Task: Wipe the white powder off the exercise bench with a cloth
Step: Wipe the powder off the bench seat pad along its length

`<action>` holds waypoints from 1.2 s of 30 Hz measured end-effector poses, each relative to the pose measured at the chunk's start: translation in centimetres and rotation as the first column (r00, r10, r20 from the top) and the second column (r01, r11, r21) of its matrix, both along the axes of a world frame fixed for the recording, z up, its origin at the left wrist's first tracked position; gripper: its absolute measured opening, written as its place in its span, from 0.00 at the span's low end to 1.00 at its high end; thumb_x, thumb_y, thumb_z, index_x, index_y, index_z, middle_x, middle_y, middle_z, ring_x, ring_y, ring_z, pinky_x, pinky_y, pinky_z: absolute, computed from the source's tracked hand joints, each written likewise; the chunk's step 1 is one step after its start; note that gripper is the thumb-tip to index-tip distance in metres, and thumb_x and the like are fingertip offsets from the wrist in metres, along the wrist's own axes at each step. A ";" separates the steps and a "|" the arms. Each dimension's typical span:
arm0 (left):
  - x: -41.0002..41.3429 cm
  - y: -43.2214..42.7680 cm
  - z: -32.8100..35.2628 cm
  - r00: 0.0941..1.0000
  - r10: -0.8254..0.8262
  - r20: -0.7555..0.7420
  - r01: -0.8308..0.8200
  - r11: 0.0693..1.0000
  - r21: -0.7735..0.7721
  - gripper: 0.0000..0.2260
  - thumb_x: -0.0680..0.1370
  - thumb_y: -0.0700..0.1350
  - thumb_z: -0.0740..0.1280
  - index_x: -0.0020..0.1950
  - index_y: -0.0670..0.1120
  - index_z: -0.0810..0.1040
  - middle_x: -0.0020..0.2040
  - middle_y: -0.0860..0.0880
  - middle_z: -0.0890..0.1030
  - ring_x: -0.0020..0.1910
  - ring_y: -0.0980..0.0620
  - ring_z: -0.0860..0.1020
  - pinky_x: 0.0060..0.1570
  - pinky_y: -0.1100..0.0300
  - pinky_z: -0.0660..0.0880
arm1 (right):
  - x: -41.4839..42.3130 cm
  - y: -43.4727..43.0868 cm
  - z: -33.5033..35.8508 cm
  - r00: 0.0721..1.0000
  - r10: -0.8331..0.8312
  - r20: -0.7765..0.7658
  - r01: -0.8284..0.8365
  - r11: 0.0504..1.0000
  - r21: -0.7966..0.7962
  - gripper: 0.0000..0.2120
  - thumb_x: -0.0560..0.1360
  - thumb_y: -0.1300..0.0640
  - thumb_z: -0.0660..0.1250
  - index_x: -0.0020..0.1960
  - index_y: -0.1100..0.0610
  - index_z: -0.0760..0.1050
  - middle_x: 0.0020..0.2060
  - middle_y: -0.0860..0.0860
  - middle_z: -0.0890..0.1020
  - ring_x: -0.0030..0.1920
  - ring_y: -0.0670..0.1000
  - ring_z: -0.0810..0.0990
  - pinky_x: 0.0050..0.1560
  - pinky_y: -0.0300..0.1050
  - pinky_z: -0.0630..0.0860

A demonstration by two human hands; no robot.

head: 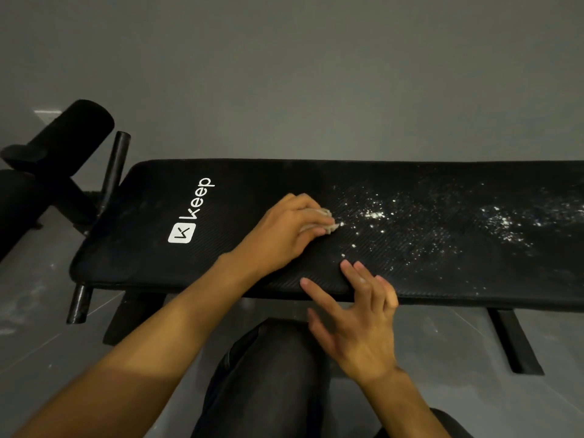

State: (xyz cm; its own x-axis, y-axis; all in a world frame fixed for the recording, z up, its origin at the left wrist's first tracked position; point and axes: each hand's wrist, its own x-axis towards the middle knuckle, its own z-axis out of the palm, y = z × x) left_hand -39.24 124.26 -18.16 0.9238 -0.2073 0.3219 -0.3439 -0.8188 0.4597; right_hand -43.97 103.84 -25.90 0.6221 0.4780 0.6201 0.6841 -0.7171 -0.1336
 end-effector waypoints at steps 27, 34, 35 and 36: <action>4.4 0.5 0.6 0.998 -0.062 -0.017 0.063 0.996 0.070 0.13 0.80 0.51 0.67 0.63 0.52 0.82 0.60 0.55 0.80 0.55 0.58 0.74 0.58 0.67 0.68 | 0.6 0.6 -0.5 0.996 -0.068 0.050 0.070 0.997 -0.027 0.27 0.69 0.43 0.69 0.67 0.33 0.70 0.67 0.55 0.71 0.68 0.56 0.71 0.72 0.55 0.58; 9.8 0.5 1.2 0.984 0.179 -0.015 -0.179 0.984 0.007 0.12 0.81 0.46 0.69 0.63 0.47 0.83 0.60 0.49 0.82 0.60 0.51 0.76 0.66 0.51 0.72 | 0.5 0.5 -0.4 0.999 -0.033 0.022 0.033 0.999 -0.004 0.27 0.69 0.44 0.70 0.67 0.34 0.72 0.66 0.55 0.71 0.68 0.58 0.72 0.71 0.56 0.60; 9.3 0.3 1.2 0.989 0.148 -0.027 -0.148 0.989 0.006 0.11 0.80 0.46 0.69 0.62 0.48 0.83 0.60 0.50 0.82 0.60 0.52 0.76 0.65 0.53 0.72 | 0.5 0.5 -0.3 0.999 -0.033 0.013 0.033 0.999 -0.003 0.26 0.69 0.44 0.70 0.67 0.34 0.72 0.66 0.55 0.71 0.68 0.58 0.72 0.71 0.56 0.60; 8.3 0.0 1.0 0.995 0.089 -0.033 -0.089 0.996 0.017 0.12 0.80 0.47 0.69 0.62 0.49 0.83 0.60 0.51 0.81 0.59 0.54 0.75 0.63 0.57 0.72 | 0.5 0.4 -0.3 0.999 -0.034 0.006 0.034 0.999 -0.003 0.27 0.69 0.44 0.70 0.67 0.34 0.72 0.66 0.55 0.71 0.68 0.58 0.72 0.71 0.56 0.60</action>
